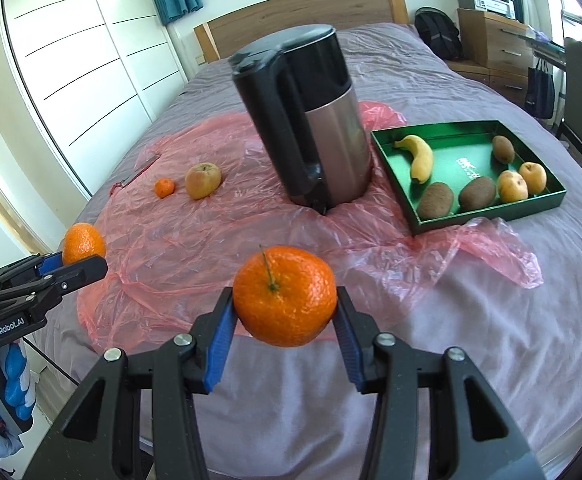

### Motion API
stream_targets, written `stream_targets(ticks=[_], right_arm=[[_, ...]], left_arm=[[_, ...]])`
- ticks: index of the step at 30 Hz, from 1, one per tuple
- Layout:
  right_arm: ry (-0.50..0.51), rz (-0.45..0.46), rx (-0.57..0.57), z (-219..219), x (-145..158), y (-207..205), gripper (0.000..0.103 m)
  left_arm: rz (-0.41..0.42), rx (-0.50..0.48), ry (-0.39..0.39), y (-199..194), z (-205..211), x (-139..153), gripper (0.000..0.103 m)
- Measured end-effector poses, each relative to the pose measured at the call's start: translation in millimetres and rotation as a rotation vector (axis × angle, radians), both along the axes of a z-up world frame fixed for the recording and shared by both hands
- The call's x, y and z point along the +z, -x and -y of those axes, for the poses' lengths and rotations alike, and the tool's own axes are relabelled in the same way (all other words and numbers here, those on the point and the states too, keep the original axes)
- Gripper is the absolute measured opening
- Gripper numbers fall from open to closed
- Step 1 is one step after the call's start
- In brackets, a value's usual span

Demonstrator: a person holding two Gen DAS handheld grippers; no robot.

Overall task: Organize fruits
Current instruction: 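Carry both held tangerines past the kettle and over the green tray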

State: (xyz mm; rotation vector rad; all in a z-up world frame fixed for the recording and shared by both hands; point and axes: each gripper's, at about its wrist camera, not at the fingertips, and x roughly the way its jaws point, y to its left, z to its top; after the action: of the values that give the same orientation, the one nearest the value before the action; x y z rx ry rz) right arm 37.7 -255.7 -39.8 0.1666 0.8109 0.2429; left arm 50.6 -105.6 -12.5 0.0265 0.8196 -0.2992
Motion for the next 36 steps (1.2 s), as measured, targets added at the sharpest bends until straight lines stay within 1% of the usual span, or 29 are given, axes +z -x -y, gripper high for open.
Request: stream_targets(ticks=[8,14,22,28,36], right_arm=[[-0.009,0.01,-0.03,24.3,-0.4,1.7,0.023],[-0.027,-0.004,-0.058,43.3,-10.7,-0.3,0.023],[-0.031,-0.023,-0.121,83.8,-22.8,-11.1,0.023],[-0.023,-0.035,-0.163,115.9,-27.4,-24.9,0.023],[0.012,-0.033,-0.185,149.7,-28.6,-61.0,0.023]], left_arm=[[-0.013,-0.046,0.024,-5.3,29.3,4.3,0.039],[-0.024,-0.087,0.004,-10.2,51.6,0.8,0.039],[-0.053,-0.163,-0.014,-21.3,91.3,-8.6,0.039],[-0.085,-0.225,-0.02,-41.5,125.5,-19.3,0.039],[-0.103,-0.287,-0.016,-83.1,172.4,-29.6,0.039]])
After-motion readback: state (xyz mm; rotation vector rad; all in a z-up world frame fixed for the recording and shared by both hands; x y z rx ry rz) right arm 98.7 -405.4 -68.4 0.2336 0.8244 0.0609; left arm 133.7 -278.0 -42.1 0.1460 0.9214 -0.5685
